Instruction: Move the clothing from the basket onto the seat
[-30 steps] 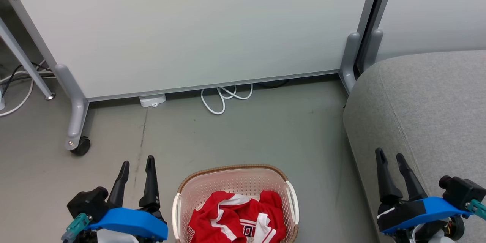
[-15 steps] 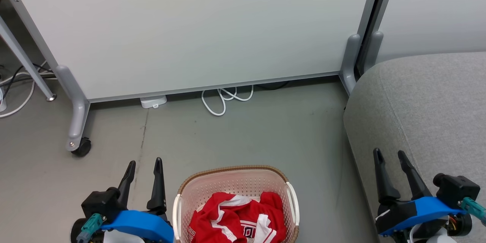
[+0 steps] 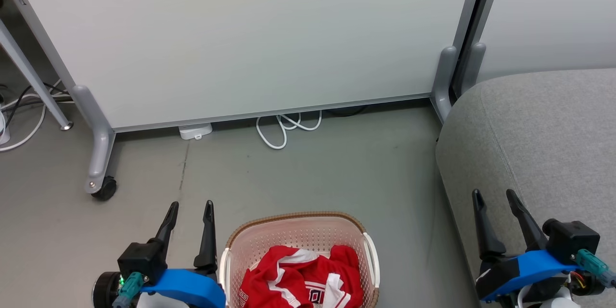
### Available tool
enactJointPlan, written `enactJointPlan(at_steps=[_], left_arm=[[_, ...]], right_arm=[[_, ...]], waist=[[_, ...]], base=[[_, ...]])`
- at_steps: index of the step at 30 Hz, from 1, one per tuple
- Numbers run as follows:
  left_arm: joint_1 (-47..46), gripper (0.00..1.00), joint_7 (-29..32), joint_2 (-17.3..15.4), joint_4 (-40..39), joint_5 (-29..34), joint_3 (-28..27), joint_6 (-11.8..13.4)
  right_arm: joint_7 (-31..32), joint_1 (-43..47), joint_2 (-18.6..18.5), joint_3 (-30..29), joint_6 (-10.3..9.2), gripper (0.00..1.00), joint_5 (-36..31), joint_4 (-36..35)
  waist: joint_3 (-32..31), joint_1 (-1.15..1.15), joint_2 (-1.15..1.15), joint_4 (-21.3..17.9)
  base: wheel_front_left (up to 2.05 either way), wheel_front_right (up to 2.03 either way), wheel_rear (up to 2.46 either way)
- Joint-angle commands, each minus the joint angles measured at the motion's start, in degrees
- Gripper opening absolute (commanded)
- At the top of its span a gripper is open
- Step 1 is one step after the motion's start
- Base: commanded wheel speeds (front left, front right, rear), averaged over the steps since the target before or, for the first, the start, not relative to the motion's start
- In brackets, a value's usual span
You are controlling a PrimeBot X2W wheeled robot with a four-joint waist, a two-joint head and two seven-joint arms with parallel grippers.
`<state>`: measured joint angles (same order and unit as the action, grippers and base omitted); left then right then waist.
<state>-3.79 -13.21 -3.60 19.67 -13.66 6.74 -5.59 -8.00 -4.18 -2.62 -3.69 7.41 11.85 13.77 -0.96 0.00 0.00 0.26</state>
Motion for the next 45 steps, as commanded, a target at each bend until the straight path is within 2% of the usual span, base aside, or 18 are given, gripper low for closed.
enactJointPlan(at_steps=[1,7,16,24,40,45], left_arm=[[-0.67,1.0,-0.53,-0.05,0.07,1.25,0.4,0.01],[-0.6,1.0,-1.26,0.13,0.61,3.88,0.77,0.18],[-0.45,1.0,-2.09,0.45,1.06,4.4,0.36,0.07],[-0.81,1.0,-2.07,0.62,1.22,1.1,-0.2,0.05],[-0.94,1.0,-2.07,0.7,1.56,0.89,0.25,0.46],[-0.93,1.0,-2.07,0.69,1.74,1.38,0.03,0.78]], right_arm=[[-0.24,0.38,-0.37,0.04,0.11,1.0,-1.54,-0.43],[-0.35,0.38,-0.39,-0.22,0.1,1.0,-4.52,-0.02],[-0.76,0.74,-0.42,-0.3,0.09,1.0,-7.61,-0.22],[-0.86,0.93,-0.41,-0.12,0.09,1.0,-6.8,-0.21],[-1.15,0.49,-0.4,0.15,0.09,1.0,-5.96,0.5],[-1.21,-0.31,-0.39,1.15,0.09,1.0,-5.4,0.45]], waist=[[-0.06,0.0,0.0,0.0],[-0.16,0.0,0.0,0.04],[-0.27,0.0,0.0,0.06],[-0.21,0.0,0.0,0.04],[0.22,0.0,0.0,-0.08],[1.33,0.0,0.0,-1.26]], base=[[0.0,0.0,0.0],[0.0,0.0,0.0],[0.0,0.0,0.0],[0.0,0.0,0.0],[0.0,0.0,0.0],[0.0,0.0,0.0]])
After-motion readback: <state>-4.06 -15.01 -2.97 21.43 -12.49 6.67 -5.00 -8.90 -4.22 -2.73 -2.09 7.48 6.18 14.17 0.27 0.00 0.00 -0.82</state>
